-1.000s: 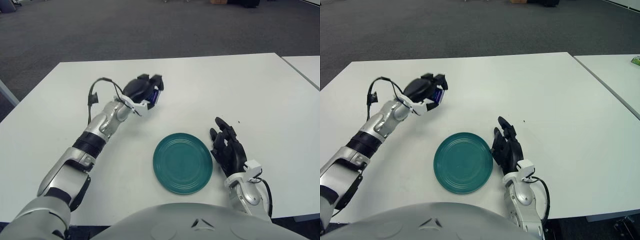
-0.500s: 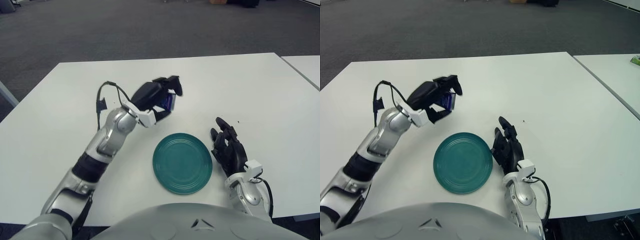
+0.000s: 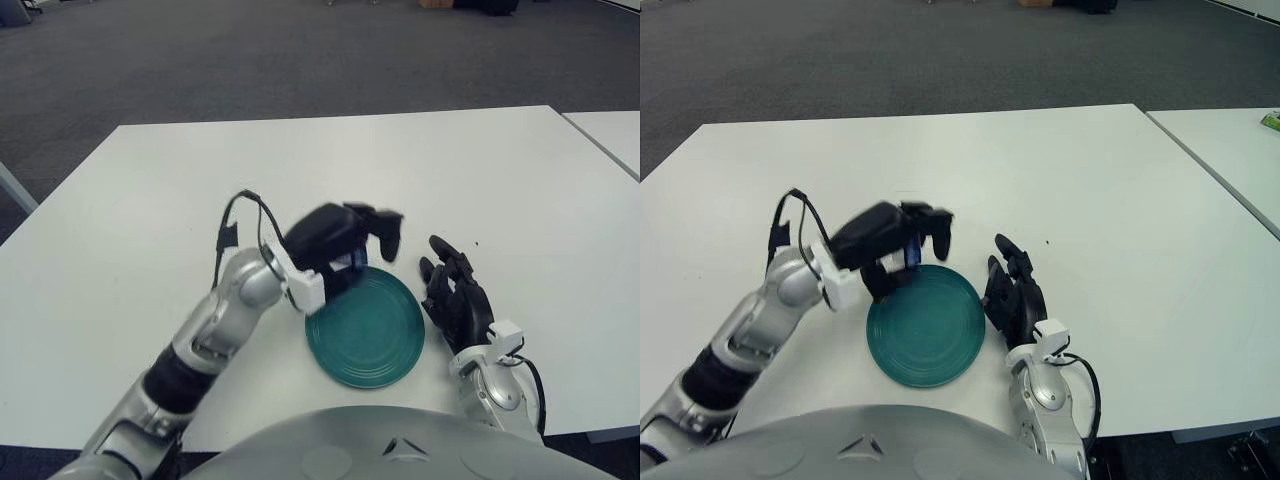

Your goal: Put the gum into the plate.

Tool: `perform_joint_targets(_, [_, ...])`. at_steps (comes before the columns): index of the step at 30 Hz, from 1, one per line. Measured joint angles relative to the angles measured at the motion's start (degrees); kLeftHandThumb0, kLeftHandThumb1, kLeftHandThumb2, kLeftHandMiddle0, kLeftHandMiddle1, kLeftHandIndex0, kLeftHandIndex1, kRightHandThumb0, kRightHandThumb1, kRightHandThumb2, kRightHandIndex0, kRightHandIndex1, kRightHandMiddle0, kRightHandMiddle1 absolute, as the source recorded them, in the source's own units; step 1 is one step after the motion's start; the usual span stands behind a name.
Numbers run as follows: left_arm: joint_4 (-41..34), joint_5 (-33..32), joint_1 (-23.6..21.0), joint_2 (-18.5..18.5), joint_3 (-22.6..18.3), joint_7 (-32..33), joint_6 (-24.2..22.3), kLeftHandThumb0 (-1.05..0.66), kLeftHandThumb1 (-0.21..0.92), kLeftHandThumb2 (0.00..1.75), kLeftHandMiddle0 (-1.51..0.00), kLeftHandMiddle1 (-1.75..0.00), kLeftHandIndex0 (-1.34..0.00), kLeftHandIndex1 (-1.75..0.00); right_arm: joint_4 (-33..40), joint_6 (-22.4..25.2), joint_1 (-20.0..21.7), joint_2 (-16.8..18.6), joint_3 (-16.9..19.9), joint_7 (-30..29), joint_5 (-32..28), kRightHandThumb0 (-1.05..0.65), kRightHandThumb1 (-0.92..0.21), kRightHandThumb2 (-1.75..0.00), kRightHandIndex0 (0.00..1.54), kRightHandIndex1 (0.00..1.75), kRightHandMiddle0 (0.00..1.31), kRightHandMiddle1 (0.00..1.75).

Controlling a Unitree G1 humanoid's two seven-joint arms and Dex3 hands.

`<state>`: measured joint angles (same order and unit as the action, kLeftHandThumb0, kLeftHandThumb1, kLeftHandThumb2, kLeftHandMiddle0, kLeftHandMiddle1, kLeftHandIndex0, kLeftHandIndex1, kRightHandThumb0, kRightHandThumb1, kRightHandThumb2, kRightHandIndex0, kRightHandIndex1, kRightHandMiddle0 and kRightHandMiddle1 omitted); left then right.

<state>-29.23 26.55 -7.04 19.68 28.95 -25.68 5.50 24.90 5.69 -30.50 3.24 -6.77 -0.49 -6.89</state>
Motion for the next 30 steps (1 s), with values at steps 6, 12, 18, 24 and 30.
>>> perform_joint_targets(6, [-3.72, 2.06, 1.47, 0.43, 3.3, -4.37, -1.19, 0.0, -0.01, 1.69, -0.83, -1.75, -0.65, -1.74, 0.07, 0.79, 0.1, -0.12, 0.06, 0.33, 0.18, -0.82, -0.92, -0.96, 0.18, 0.0, 0.0, 0.44])
perform_joint_targets(12, [-5.8, 4.44, 2.86, 0.69, 5.22, -6.76, -1.97, 0.0, 0.03, 1.64, -0.83, -1.71, -0.61, -1.75, 0.48, 1.1, 0.08, -0.14, -0.12, 0.33, 1.21, -0.82, -0.92, -1.0, 0.16, 0.0, 0.0, 0.34])
perform_joint_targets(18, [0.57, 6.6, 4.58, 2.17, 7.09, -3.52, 5.46, 0.0, 0.02, 1.62, -0.87, -1.64, -0.61, -1.75, 1.21, 1.47, 0.08, -0.13, -0.43, 0.3, 2.12, -0.83, -0.92, -1.02, 0.15, 0.0, 0.0, 0.3])
perform_joint_targets(24, [5.51, 9.08, 6.79, 3.38, 8.08, -0.87, 10.31, 0.0, 0.02, 1.6, -0.89, -1.58, -0.61, -1.75, 1.43, 1.76, 0.06, 0.07, -0.44, 0.2, 1.85, -0.83, -0.92, -1.0, 0.17, 0.01, 0.0, 0.35])
perform_joint_targets(30, [5.19, 8.05, 7.51, 3.0, 8.62, -2.09, 11.74, 0.0, 0.03, 1.6, -0.85, -1.69, -0.64, -1.66, 1.38, 1.75, 0.05, 0.68, 0.03, -0.4, 1.42, -0.84, -0.92, -0.93, 0.22, 0.02, 0.0, 0.5])
